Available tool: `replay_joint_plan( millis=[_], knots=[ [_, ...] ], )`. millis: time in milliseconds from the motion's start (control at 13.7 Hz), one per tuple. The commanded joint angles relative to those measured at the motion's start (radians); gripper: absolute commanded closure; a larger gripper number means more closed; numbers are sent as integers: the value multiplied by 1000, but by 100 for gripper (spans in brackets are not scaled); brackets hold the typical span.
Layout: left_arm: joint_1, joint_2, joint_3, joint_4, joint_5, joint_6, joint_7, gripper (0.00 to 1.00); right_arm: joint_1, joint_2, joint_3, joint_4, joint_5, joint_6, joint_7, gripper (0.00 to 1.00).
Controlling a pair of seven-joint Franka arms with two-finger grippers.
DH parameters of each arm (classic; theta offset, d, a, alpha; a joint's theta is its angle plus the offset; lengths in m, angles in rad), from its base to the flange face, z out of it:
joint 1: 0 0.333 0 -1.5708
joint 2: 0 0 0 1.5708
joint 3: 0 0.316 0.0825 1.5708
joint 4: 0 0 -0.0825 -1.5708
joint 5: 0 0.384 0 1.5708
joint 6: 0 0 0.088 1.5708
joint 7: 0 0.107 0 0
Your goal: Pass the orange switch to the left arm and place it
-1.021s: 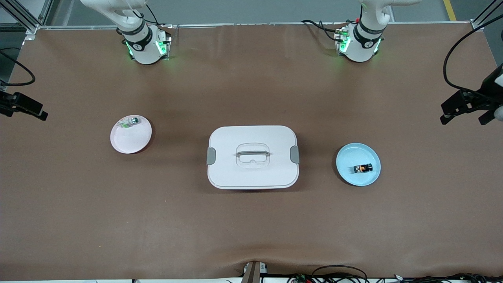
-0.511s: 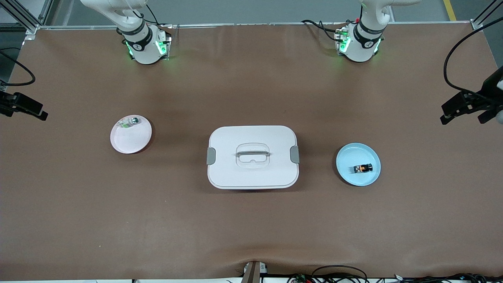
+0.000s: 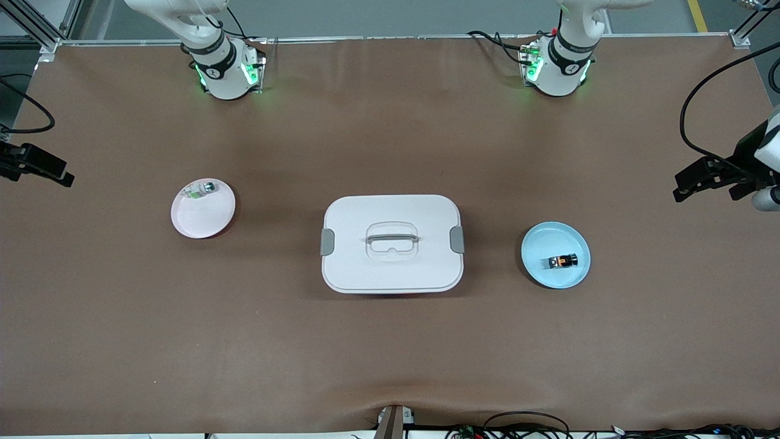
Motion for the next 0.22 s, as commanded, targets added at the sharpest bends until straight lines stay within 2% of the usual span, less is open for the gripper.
replay_joint_plan(
  millis=[0, 146],
  knots=[
    [6, -2, -2, 15, -7, -22, -10, 0, -14, -24, 9, -20, 2, 9, -12, 0],
    [5, 0, -2, 13, -7, -22, -12, 0, -14, -24, 9, -20, 2, 9, -12, 0]
  ],
)
